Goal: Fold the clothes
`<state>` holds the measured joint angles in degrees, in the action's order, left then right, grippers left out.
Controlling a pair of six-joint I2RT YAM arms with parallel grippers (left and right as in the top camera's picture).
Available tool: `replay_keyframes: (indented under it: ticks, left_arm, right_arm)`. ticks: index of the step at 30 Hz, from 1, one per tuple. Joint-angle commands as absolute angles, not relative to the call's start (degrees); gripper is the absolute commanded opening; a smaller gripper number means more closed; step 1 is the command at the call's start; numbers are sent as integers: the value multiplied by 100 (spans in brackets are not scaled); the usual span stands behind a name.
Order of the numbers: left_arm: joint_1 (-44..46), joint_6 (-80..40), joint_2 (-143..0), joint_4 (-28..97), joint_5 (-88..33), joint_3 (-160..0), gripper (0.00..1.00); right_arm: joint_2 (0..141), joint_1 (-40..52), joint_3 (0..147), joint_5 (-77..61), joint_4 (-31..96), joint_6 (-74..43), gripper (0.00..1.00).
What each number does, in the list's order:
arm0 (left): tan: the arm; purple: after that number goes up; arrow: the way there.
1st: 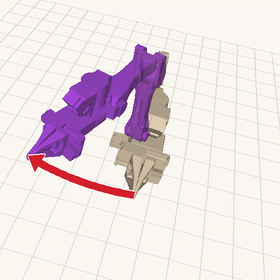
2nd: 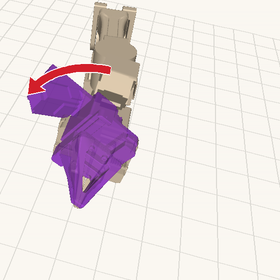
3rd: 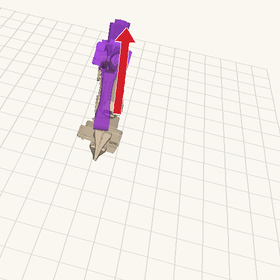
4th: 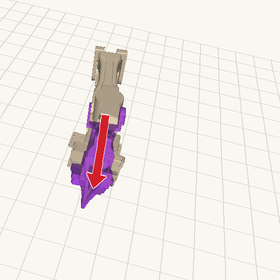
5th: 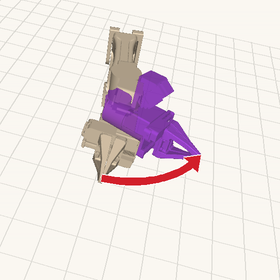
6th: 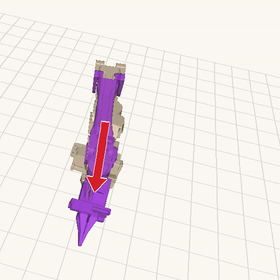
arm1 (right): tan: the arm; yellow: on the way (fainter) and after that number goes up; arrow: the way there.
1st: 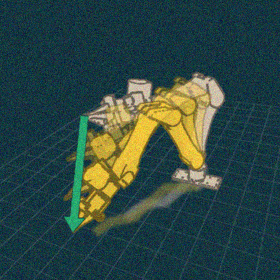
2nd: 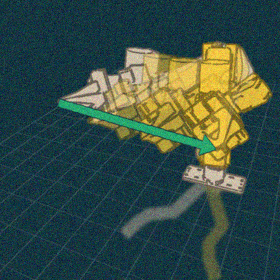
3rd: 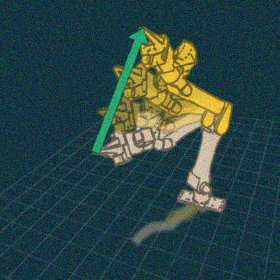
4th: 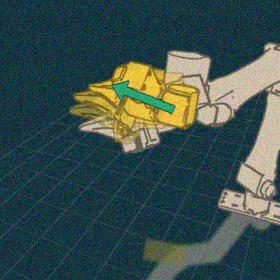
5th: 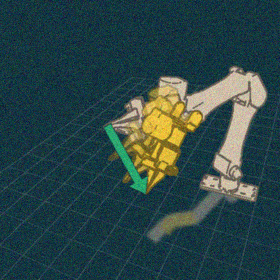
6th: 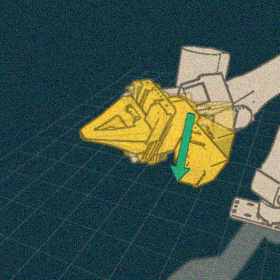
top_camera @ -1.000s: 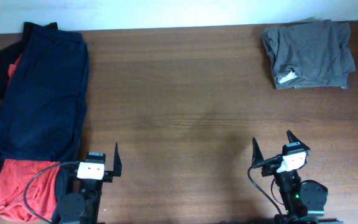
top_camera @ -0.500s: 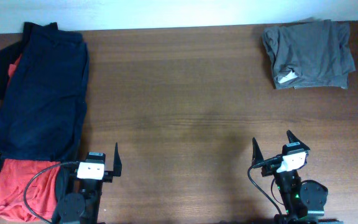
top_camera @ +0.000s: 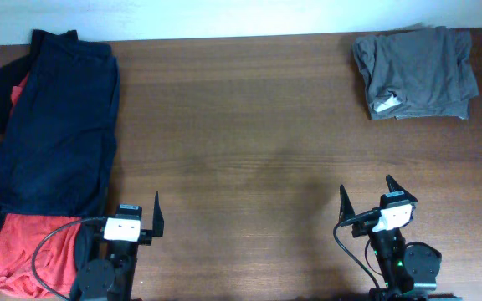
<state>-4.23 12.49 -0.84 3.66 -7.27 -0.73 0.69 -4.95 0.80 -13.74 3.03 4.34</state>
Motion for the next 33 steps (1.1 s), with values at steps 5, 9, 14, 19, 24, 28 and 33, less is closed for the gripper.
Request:
replay_keyframes:
  ticks: [5, 9, 14, 19, 24, 28, 33]
  left_arm:
    - [-456, 1293, -40, 351, -773, -54, 99]
    - [-456, 1293, -40, 340, -773, -60, 99]
    - [-456, 1293, -40, 244, -773, -64, 99]
    - [-456, 1293, -40, 178, -773, -115, 99]
    - [-456, 1293, -40, 180, -773, -237, 99]
    - [-456, 1288, -40, 274, -773, -397, 99]
    - [-456, 1120, -228, 622, -770, -827, 99]
  right_arm:
    - [36, -528, 32, -1284, 309, 427, 99]
    - [36, -528, 32, -1284, 311, 427, 99]
    - [36, -528, 32, -1284, 311, 427, 99]
    - [36, -528, 32, -1284, 287, 429, 99]
    - [36, -528, 32, -1151, 202, 427, 99]
    - [36, -528, 34, -1138, -23, 419, 99]
    - [36, -528, 248, -1153, -27, 239, 99]
